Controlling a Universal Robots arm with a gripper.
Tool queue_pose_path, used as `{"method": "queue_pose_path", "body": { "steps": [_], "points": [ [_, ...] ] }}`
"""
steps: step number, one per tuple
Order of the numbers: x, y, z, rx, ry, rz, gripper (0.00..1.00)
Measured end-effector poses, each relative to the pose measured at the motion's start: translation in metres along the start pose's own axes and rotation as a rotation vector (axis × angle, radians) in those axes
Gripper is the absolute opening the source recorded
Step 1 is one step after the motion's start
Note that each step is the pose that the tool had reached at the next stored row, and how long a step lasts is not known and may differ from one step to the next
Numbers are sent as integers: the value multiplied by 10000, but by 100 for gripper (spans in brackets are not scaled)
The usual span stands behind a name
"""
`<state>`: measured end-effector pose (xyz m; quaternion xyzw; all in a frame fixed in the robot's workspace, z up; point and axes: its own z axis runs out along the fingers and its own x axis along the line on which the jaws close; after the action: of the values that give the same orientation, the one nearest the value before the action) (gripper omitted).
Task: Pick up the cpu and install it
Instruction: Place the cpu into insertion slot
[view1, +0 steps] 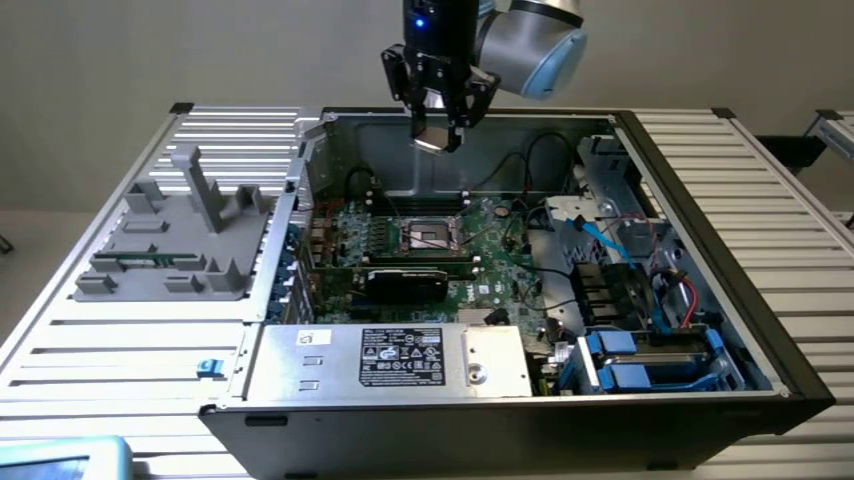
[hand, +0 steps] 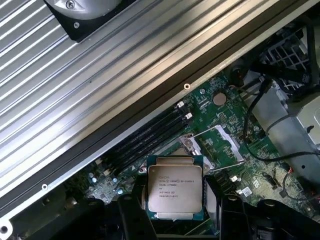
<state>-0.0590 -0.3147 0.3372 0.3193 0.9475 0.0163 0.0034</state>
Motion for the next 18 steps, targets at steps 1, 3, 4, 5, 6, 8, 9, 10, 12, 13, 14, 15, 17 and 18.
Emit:
{"method": "queue_pose_path", "body": {
  "steps": [1,3,4,5,6,8,9,10,12,13,14,15,17,18],
  "points": [
    [0,0,1,-1,-5,163,55],
    [0,0,2,-3,-16,491,55],
    [0,0,2,-3,-22,652,55],
    [0,0,3,-4,-27,814,55],
    [0,0,4,-4,-32,976,55],
    [0,0,4,-4,-43,1299,55],
    [0,0,5,-5,-49,1476,55],
    [0,0,6,-6,-54,1637,55],
    [0,0,7,-8,-65,1960,55],
    [0,0,8,-9,-71,2122,55],
    [0,0,8,-8,-76,2285,55],
    [0,0,9,-9,-81,2445,55],
    [0,0,10,-10,-92,2784,55],
    [0,0,11,-12,-98,2946,55]
  ]
}}
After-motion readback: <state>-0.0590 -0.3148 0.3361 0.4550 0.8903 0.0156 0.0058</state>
